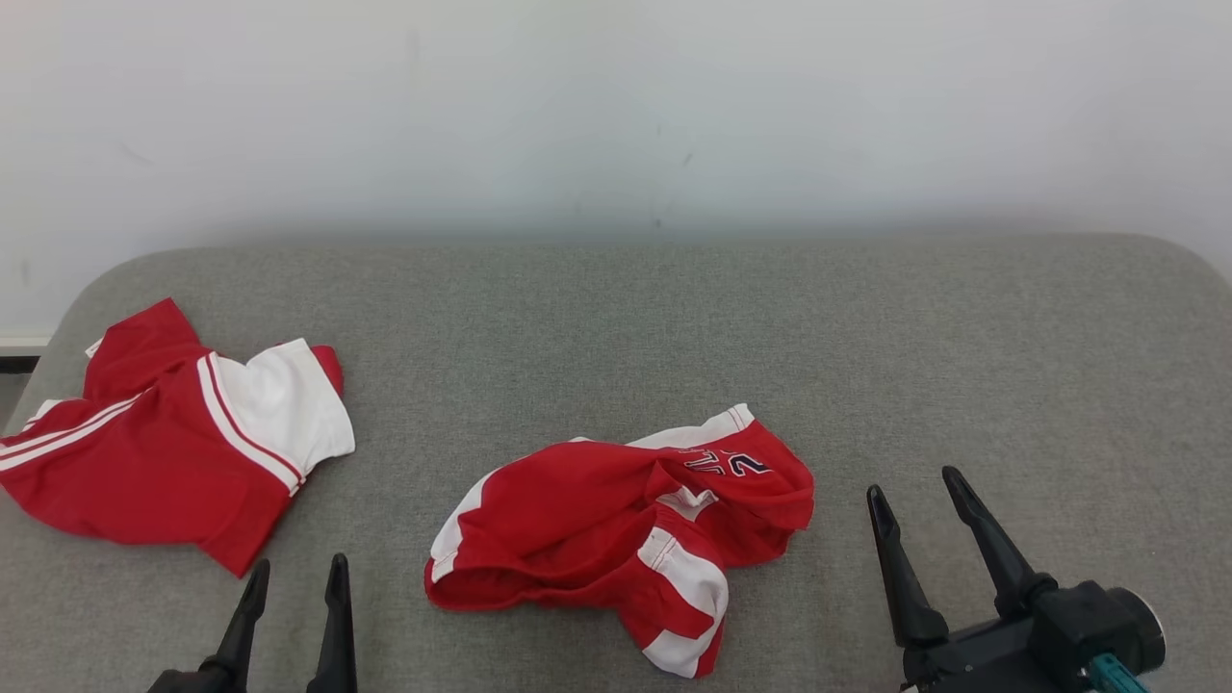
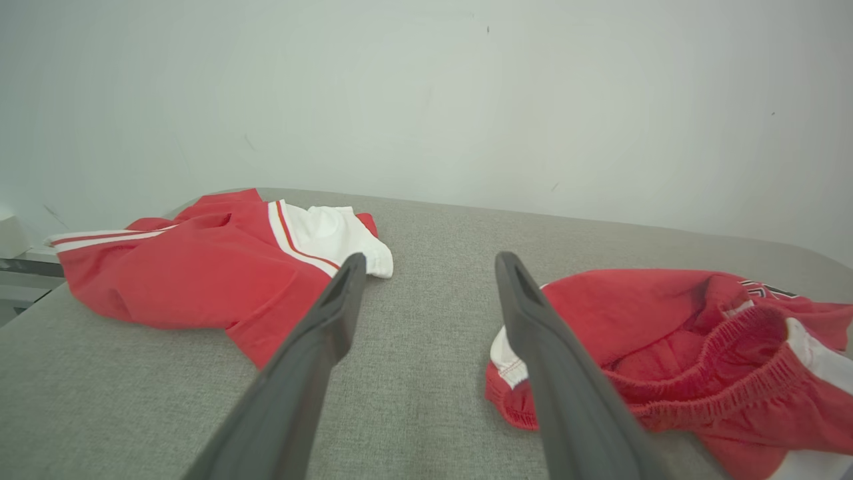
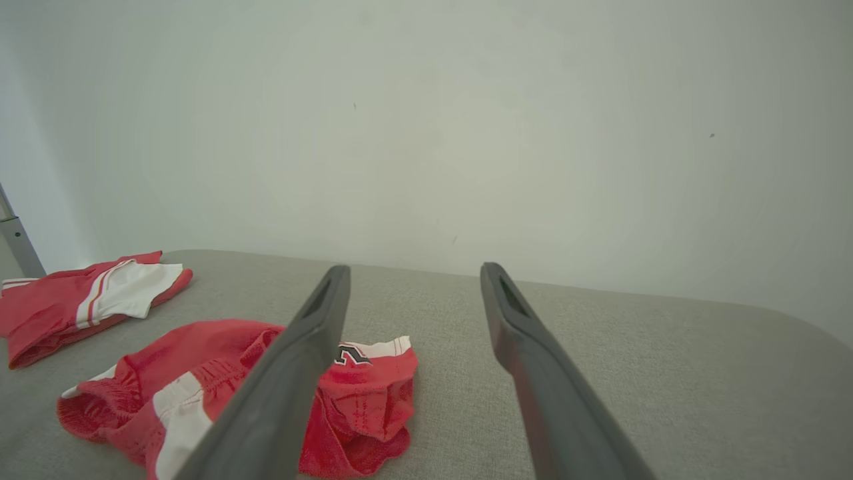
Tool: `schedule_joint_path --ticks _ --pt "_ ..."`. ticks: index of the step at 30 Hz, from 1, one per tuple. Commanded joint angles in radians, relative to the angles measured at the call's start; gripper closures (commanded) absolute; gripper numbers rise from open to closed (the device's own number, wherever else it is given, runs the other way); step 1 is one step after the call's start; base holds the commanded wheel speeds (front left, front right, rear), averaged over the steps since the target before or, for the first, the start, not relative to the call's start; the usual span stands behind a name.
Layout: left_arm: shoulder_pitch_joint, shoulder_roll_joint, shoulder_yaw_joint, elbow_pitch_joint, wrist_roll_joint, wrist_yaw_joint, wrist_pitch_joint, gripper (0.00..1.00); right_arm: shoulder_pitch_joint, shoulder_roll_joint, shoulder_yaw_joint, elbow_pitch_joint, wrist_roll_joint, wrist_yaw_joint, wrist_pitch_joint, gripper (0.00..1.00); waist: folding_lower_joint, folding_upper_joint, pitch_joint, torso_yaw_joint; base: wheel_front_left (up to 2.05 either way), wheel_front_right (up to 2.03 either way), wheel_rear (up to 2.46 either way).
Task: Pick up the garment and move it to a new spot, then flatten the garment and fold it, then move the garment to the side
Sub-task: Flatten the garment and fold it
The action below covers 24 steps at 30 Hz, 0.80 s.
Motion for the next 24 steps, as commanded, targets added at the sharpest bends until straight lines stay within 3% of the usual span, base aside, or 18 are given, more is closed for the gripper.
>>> schedule_joint_path --ticks 1,8,17,18,24 --pt "0.011 0.006 0.004 -0.005 0.002 0.002 -0.003 0.0 0.034 0.014 -0.012 -0.016 -0.01 0.001 0.0 0.0 0.0001 0.0 -0.003 -0.009 0.0 0.0 0.0" --pt "-0.014 0.02 -0.062 -0.001 -0.004 0.002 -0.003 0.0 0.066 0.036 -0.029 -0.034 -0.021 0.001 0.0 0.0 0.0001 0.0 0.017 -0.035 0.0 0.0 0.0" --pt "-0.165 0.081 -0.352 0.055 -0.066 0.002 0.007 0.0 0.038 0.038 -0.008 -0.018 -0.02 0.001 0.0 0.0 0.0001 0.0 0.049 -0.092 0.0 0.0 0.0" --pt "-0.191 0.095 -0.422 0.064 -0.092 0.002 0.025 0.0 0.036 0.036 -0.009 -0.014 -0.02 0.001 0.0 0.0 0.0001 0.0 0.053 -0.108 0.0 0.0 0.0" --pt "-0.246 0.15 -0.555 0.088 -0.164 0.002 0.079 0.0 0.028 0.035 -0.016 -0.009 -0.014 0.001 0.0 0.0 0.0001 0.0 0.068 -0.152 0.0 0.0 0.0"
